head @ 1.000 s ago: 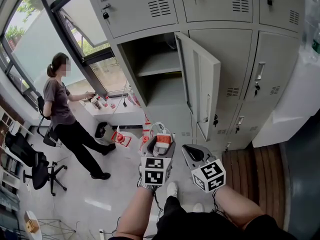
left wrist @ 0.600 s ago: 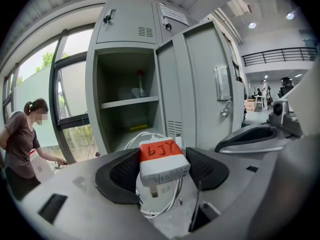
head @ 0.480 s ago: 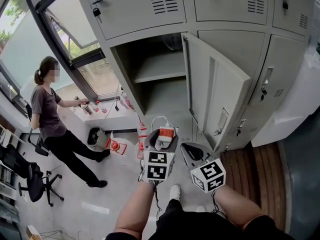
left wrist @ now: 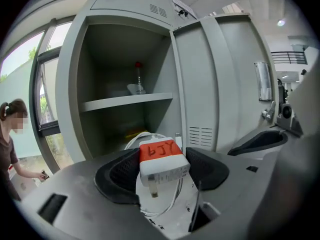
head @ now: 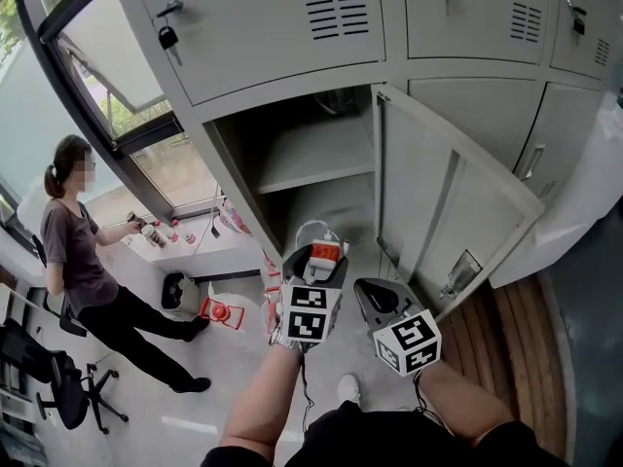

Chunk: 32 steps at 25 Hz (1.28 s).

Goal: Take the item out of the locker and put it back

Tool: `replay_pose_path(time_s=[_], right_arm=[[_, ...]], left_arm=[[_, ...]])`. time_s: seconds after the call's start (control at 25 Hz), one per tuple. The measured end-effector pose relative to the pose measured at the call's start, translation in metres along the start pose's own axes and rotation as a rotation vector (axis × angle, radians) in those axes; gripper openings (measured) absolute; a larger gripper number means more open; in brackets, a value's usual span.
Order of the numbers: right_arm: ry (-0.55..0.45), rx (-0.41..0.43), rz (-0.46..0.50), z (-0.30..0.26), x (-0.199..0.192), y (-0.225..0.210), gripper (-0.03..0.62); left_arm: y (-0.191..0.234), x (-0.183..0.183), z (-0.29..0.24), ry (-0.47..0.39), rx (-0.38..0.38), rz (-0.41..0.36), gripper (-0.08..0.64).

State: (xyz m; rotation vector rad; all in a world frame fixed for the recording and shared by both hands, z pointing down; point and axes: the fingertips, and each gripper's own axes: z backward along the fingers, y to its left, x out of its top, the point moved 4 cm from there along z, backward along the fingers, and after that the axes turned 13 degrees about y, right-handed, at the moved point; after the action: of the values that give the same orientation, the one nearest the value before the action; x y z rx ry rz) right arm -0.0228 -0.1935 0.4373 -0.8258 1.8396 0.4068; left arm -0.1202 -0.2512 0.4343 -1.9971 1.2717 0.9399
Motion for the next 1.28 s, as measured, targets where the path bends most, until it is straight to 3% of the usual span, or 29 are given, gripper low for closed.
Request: replay_pose_path(time_s=[0.64, 1.28], right_arm=[[0.023, -0.169, -0.096, -0.041, 0.003, -0.04, 0.052], [0.045, -0.241, -0.143, -0.051, -0.004, -0.057, 0.052]], left_arm=[[0.051, 0.022, -0.089, 0.034, -0.121, -0.055, 0.296], [0.08, 0.018, -0.151, 0.129, -0.085, -0.074, 0.296]])
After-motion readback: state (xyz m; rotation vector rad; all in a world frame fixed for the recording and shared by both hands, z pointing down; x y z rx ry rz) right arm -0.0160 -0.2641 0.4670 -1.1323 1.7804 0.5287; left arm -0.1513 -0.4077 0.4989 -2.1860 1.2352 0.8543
